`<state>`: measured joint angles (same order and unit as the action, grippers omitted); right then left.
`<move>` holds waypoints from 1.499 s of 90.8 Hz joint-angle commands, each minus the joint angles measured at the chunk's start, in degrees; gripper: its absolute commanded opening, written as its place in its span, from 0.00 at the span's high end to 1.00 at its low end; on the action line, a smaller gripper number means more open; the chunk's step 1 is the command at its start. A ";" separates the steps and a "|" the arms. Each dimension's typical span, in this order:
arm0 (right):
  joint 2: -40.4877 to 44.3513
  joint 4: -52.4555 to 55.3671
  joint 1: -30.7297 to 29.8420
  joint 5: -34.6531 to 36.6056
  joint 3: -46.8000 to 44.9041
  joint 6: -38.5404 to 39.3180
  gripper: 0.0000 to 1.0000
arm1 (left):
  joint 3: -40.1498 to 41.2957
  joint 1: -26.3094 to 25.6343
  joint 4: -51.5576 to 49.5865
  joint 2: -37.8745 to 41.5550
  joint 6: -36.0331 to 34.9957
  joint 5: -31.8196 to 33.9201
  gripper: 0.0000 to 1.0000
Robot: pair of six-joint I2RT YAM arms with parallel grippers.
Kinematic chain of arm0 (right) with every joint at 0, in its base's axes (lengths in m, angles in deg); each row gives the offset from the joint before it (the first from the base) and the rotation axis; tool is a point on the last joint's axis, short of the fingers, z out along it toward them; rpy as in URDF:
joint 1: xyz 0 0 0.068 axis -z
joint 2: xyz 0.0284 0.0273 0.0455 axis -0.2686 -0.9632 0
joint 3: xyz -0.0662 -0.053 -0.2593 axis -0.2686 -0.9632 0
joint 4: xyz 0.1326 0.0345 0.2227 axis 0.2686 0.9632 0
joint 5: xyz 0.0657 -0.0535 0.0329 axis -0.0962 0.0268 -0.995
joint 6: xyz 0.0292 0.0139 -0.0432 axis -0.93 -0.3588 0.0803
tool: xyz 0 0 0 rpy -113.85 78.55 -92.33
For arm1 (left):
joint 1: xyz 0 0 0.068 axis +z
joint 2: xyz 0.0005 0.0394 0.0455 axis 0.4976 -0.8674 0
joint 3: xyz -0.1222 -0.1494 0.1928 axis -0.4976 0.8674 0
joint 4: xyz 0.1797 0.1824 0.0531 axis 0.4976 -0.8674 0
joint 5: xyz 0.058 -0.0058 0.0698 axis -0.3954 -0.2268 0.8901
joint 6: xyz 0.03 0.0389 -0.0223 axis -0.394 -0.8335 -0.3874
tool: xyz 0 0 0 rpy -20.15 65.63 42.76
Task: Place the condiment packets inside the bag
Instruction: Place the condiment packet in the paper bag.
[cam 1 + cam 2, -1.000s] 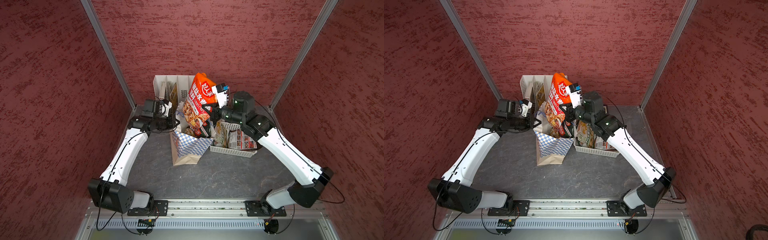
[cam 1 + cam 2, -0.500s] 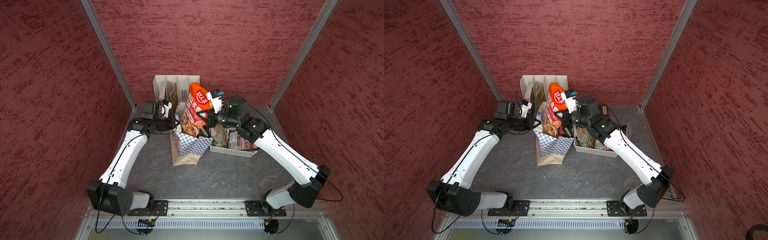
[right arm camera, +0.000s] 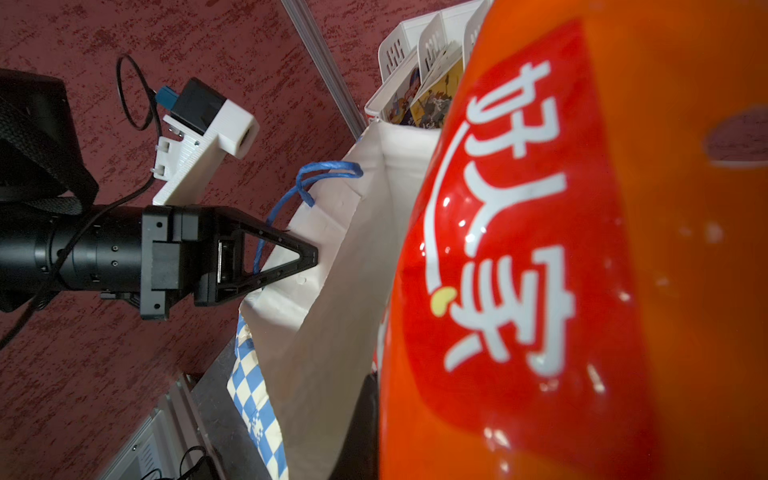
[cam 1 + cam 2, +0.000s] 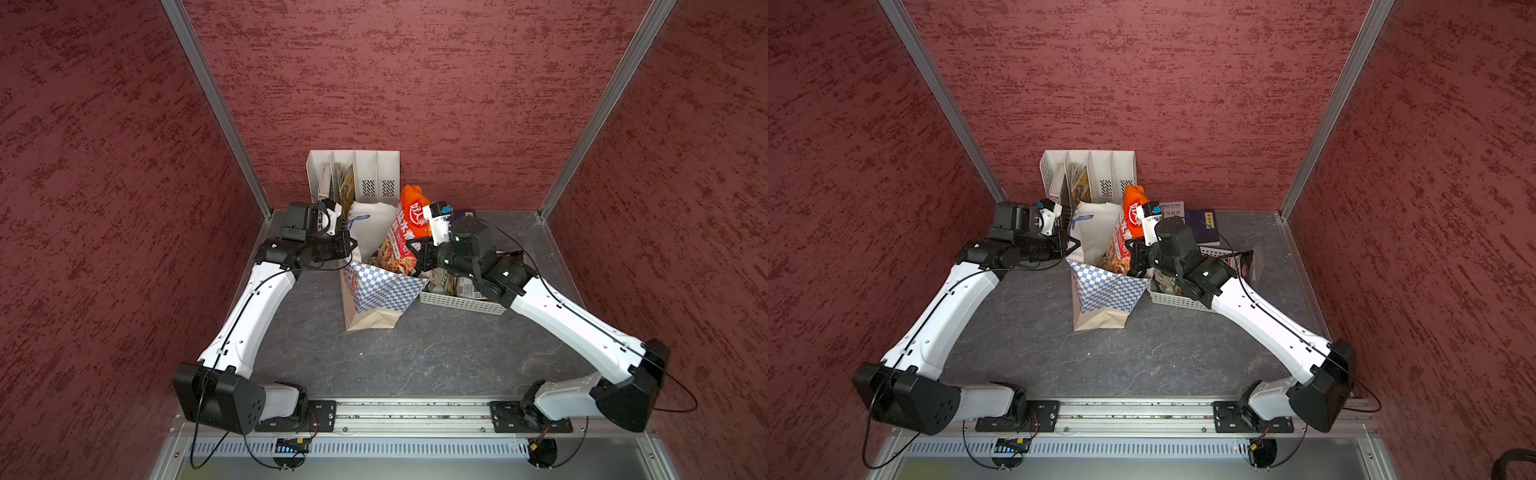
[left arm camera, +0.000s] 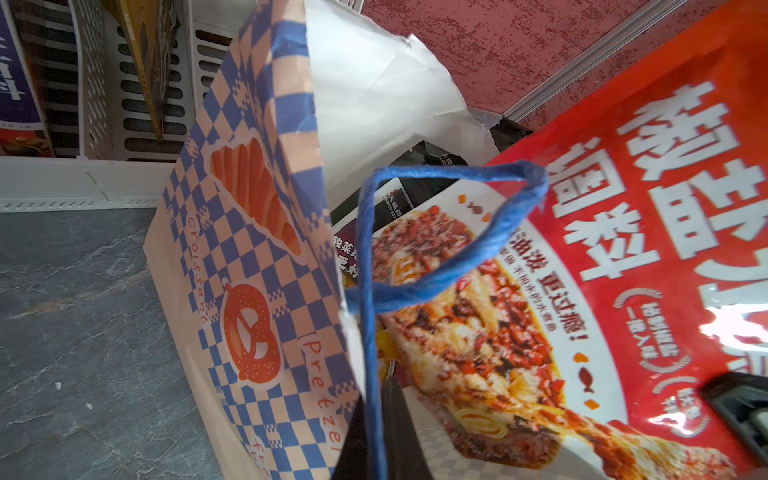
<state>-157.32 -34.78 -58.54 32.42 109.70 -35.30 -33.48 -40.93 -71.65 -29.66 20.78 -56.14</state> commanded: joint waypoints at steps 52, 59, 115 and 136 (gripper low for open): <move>-15.06 -15.16 -0.22 -5.78 6.41 -4.44 1.00 | 0.65 0.54 5.46 1.20 -0.90 -3.17 1.00; -16.95 -16.71 -0.32 -6.35 6.75 -4.21 1.00 | 0.79 0.59 5.36 1.17 -0.85 -3.17 1.00; -5.83 -13.11 -1.64 6.05 -0.77 5.08 0.35 | 0.74 0.55 5.28 1.21 -0.82 -3.28 1.00; 12.03 -9.42 6.62 8.05 -16.11 12.25 0.14 | 1.01 0.55 5.30 1.52 -0.75 -3.09 1.00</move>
<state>-149.34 -47.46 -57.62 38.87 99.78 -28.13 -32.54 -40.60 -70.69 -29.66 20.78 -58.41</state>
